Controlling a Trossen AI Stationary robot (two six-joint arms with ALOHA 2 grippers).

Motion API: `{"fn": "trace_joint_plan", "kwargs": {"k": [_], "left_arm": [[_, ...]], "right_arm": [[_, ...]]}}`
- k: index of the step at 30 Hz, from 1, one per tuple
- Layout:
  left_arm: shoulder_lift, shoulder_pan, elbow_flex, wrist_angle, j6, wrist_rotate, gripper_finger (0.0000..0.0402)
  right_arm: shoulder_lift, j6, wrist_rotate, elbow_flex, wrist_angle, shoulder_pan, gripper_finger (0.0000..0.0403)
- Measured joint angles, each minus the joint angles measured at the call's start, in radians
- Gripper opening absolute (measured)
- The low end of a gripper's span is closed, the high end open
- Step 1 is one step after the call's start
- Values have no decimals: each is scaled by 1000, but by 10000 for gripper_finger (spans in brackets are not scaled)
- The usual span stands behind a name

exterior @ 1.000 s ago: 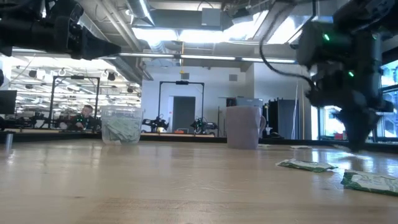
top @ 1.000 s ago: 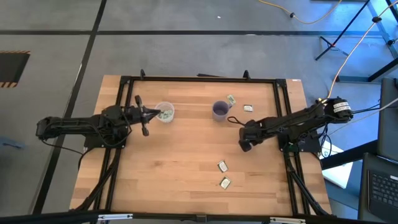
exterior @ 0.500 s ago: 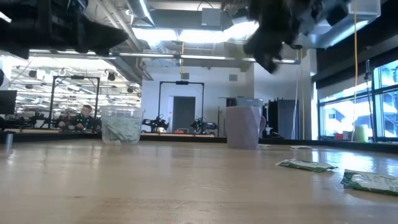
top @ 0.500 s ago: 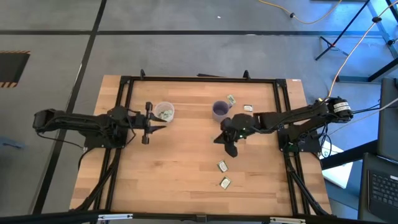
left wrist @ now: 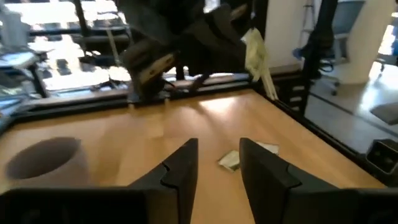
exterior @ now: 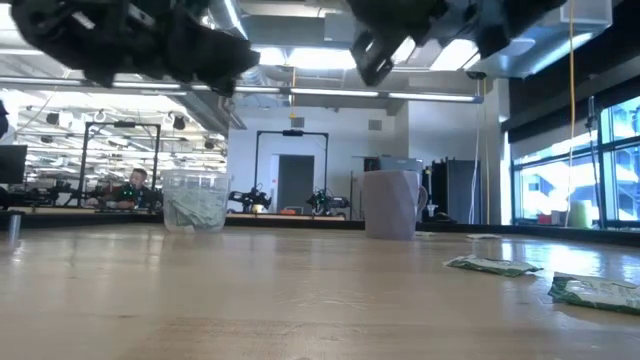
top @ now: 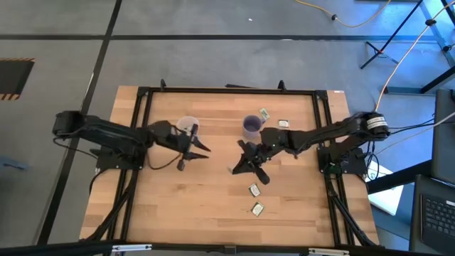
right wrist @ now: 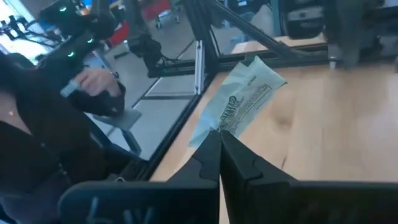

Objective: Pick and place Stevia / Truvia into bins
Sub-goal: Put the light green stevia packet into the transparent container

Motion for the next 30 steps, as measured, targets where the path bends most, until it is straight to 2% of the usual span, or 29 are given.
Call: {"fn": "trace_joint_plan", "kwargs": {"k": [6,11,20,25,30], "left_arm": [[203,-34,136,58,-35,73,115],[293,-47,199,53,-35,144,115],[309,-55,224,78,-35,149,116],[307,-73,223,140,-35,210,116],[307,-85,223,161,-35,182,116]], "right_arm": [[60,1,-14,0,49,-20,3],[66,-1,-35,0,94,-21,3],[66,-2,-53,0,92,-21,3],[66,-2,-52,0,85,-21,3],[66,-2,-52,0,85,-21,3]]}}
